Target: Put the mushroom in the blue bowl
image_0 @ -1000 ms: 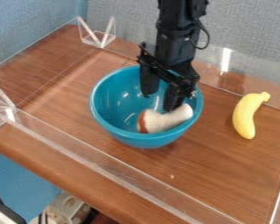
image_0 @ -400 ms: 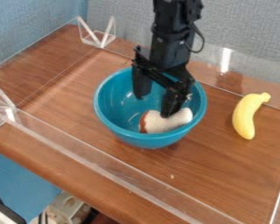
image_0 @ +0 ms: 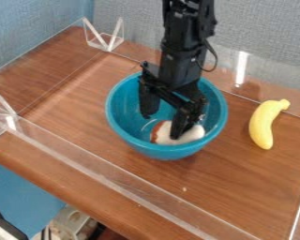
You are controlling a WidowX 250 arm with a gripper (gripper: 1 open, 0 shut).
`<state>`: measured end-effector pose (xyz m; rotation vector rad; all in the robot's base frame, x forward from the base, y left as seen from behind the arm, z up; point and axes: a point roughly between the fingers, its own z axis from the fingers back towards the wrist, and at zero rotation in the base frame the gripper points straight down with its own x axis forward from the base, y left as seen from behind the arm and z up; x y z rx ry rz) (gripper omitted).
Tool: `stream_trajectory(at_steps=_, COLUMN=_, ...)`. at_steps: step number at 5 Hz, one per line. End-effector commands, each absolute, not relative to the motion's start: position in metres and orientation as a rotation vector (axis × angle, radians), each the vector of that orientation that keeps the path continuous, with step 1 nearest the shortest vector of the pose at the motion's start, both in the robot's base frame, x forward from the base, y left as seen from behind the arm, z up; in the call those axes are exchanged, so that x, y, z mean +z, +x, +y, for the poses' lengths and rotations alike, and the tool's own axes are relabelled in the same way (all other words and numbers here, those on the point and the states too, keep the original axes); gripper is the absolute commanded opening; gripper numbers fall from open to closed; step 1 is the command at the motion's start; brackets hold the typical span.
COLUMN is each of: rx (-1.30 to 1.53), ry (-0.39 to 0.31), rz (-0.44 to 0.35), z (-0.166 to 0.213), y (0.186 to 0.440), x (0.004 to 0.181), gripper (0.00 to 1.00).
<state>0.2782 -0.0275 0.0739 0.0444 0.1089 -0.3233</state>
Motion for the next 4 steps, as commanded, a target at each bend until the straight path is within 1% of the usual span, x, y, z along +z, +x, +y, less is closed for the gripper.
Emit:
stream_trajectory(at_steps=1, rx=-0.37, ry=0.053, rz=0.047, z=-0.025, y=0.281, x=0.102, gripper=1.0)
stream_trajectory(at_steps=2, rx=-0.416, ry=0.055, rz=0.049, z=-0.024, y=0.281, x=0.106, gripper=0.0)
stream_trajectory(at_steps=3, rx=-0.415, ry=0.048, rz=0.054, z=-0.027, y=0.275, x=0.114, gripper=1.0)
stream_trajectory(at_steps=4, rx=-0.367, ry=0.036, rz=0.059, z=-0.031, y=0.276, x=0.126, gripper=1.0)
